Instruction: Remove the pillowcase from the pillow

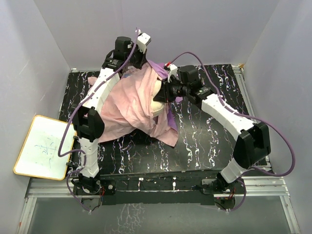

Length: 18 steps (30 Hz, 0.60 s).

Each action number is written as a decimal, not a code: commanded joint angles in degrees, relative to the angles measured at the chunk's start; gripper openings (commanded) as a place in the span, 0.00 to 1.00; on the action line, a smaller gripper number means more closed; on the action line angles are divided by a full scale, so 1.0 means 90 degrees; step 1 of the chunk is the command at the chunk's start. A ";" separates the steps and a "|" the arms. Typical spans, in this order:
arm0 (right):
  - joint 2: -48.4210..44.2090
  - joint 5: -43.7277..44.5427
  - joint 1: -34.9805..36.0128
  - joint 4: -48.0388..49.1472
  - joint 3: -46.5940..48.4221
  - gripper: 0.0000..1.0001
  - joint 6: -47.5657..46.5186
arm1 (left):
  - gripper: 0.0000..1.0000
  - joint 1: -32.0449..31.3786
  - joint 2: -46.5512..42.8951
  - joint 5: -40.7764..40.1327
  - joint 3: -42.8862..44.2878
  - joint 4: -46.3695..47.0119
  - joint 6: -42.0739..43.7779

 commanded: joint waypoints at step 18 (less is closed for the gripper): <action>-0.1291 -0.1198 -0.0615 0.1578 -0.0198 0.08 0.0807 | 0.05 0.1196 -0.0285 -0.1360 -0.0724 0.0449 0.0425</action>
